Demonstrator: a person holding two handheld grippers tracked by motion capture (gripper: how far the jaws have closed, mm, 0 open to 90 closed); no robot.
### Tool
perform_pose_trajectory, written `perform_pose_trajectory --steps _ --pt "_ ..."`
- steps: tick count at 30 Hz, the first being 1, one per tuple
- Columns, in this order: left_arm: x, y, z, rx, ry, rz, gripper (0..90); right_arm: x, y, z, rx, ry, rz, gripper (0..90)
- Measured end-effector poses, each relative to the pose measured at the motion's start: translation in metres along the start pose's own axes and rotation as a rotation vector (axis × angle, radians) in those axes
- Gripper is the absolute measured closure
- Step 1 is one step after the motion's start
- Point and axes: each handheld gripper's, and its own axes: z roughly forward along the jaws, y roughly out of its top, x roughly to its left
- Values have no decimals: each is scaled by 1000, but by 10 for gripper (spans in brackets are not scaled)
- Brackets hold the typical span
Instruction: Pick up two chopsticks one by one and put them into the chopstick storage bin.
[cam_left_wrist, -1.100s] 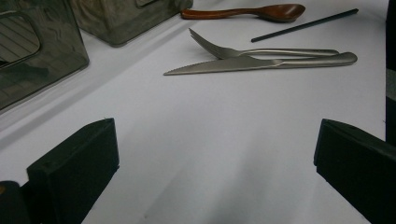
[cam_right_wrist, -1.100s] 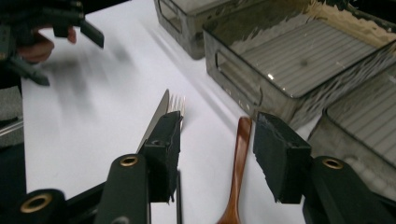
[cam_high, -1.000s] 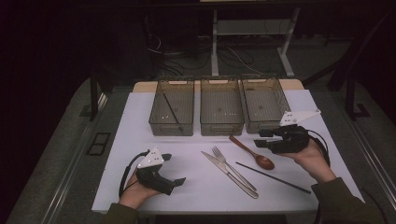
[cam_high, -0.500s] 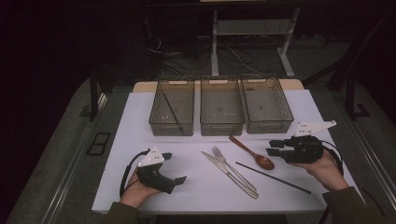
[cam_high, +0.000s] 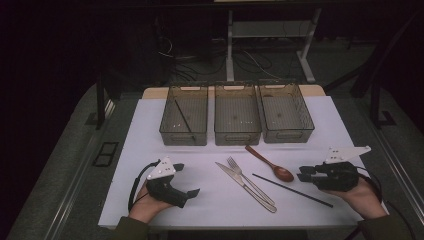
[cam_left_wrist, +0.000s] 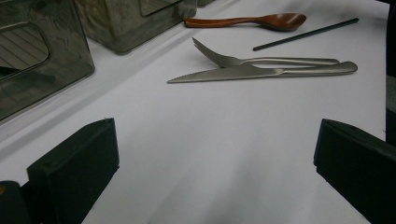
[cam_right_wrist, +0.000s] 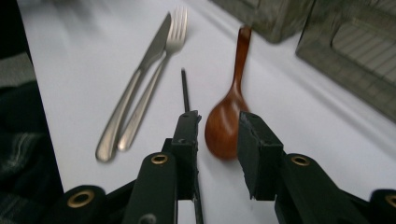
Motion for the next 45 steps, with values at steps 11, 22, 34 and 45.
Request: perform_pose_trajectory --steps 11,22,34,45 --pt "-1 0 1 1 -7 4 0 4 -27 15 174 -2 -44 732" --pt "-2 0 3 8 -14 0 0 2 -33 25 233 39 -47 804" --pt "-4 0 4 6 -20 2 0 -2 -35 25 222 56 -61 844" --pt "-3 0 2 8 -21 11 10 -3 -31 20 186 71 -41 846"
